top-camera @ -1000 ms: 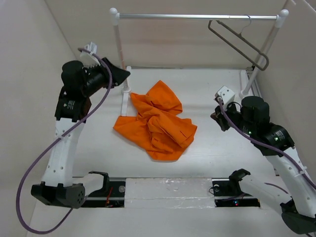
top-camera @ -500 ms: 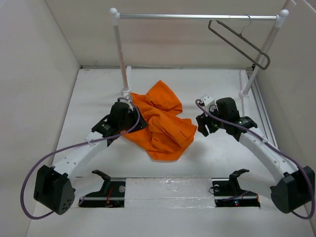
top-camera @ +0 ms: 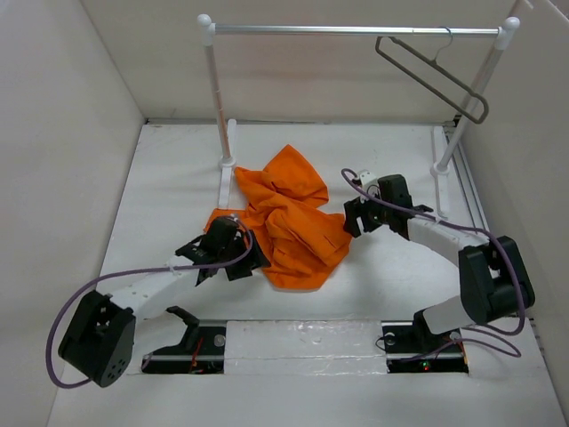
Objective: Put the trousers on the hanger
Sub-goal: Flatten out the trousers at the center of the board.
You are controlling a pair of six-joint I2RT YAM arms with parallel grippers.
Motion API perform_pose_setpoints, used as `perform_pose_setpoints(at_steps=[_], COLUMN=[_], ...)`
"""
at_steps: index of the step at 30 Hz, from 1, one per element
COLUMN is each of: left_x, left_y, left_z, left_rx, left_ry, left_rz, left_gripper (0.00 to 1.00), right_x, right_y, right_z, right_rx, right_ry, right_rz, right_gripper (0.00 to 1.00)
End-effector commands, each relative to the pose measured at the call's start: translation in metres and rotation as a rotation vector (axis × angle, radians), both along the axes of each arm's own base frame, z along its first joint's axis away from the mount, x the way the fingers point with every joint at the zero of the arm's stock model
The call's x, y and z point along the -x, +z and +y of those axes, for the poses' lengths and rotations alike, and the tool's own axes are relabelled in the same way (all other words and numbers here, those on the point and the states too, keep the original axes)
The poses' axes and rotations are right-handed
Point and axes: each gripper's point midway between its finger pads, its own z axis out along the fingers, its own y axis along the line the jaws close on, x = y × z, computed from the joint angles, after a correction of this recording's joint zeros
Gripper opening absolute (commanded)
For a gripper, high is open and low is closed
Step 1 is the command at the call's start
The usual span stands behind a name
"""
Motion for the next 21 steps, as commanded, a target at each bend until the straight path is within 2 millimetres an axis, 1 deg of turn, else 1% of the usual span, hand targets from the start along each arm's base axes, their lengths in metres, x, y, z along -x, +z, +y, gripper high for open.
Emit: perform_pose_setpoints(at_steps=[1, 2, 3, 4, 5, 6, 7, 8, 9, 10, 11, 12, 13, 14, 15, 16, 17, 18, 19, 20, 21], left_x=[0.004, 0.009, 0.009, 0.011, 0.008, 0.006, 0.004, -0.002, -0.004, -0.006, -0.012, -0.019, -0.024, -0.033, -0.037, -0.050, -0.058, -0.071, -0.071, -0.074, -0.074], left_y=[-0.003, -0.005, -0.008, -0.016, -0.019, -0.020, -0.023, -0.025, -0.025, -0.026, -0.024, -0.022, -0.017, -0.009, -0.003, 0.015, 0.028, 0.062, 0.062, 0.081, 0.089], left_z=[-0.025, -0.034, -0.036, -0.037, -0.038, -0.038, -0.037, -0.034, -0.034, -0.033, -0.031, -0.026, -0.022, -0.014, -0.007, 0.004, 0.017, 0.047, 0.047, 0.058, 0.080], left_rx=[0.045, 0.033, 0.022, 0.006, 0.008, 0.008, -0.002, -0.017, -0.021, -0.030, -0.046, -0.058, -0.065, -0.094, -0.112, -0.115, -0.147, -0.188, -0.189, -0.196, -0.248], left_ry=[-0.056, -0.084, -0.084, -0.072, -0.060, -0.049, -0.035, -0.008, 0.003, 0.011, 0.029, 0.055, 0.075, 0.111, 0.129, 0.181, 0.222, 0.300, 0.301, 0.314, 0.369], left_rz=[0.019, 0.018, 0.026, 0.055, 0.051, 0.049, 0.048, 0.032, 0.026, 0.022, 0.008, -0.002, -0.019, -0.044, -0.061, -0.126, -0.165, -0.256, -0.256, -0.314, -0.323], left_gripper=[0.60, 0.60, 0.58, 0.57, 0.56, 0.54, 0.53, 0.52, 0.43, 0.36, 0.28, 0.12, 0.03, 0.00, 0.00, 0.00, 0.00, 0.00, 0.00, 0.00, 0.00], right_x=[-0.025, -0.025, -0.024, -0.024, -0.022, -0.021, -0.019, -0.018, -0.018, -0.017, -0.017, -0.017, -0.017, -0.018, -0.011, -0.018, -0.015, -0.007, -0.007, 0.003, 0.008], right_y=[0.009, 0.006, 0.002, 0.001, -0.005, -0.007, -0.010, -0.012, -0.015, -0.014, -0.014, -0.007, 0.000, 0.009, 0.014, 0.047, 0.062, 0.108, 0.109, 0.112, 0.138], right_z=[0.012, 0.013, 0.014, 0.018, 0.019, 0.020, 0.022, 0.023, 0.024, 0.026, 0.026, 0.026, 0.025, 0.022, 0.016, 0.009, 0.006, -0.010, -0.010, -0.023, -0.034], right_rx=[-0.095, -0.102, -0.107, -0.124, -0.131, -0.137, -0.148, -0.154, -0.157, -0.165, -0.162, -0.165, -0.164, -0.152, -0.127, -0.108, -0.080, -0.030, -0.029, 0.025, 0.039], right_ry=[0.001, 0.000, 0.006, 0.016, 0.018, 0.019, 0.026, 0.029, 0.032, 0.043, 0.045, 0.045, 0.043, 0.038, 0.027, -0.006, -0.004, -0.032, -0.032, -0.062, -0.088], right_rz=[-0.083, -0.075, -0.064, -0.063, -0.043, -0.042, -0.035, -0.029, -0.021, -0.018, -0.013, -0.022, -0.033, -0.053, -0.037, -0.124, -0.155, -0.233, -0.234, -0.208, -0.267], right_gripper=[0.76, 0.76, 0.75, 0.74, 0.72, 0.70, 0.66, 0.64, 0.59, 0.31, 0.20, 0.12, 0.01, 0.00, 0.00, 0.00, 0.00, 0.00, 0.00, 0.00, 0.00])
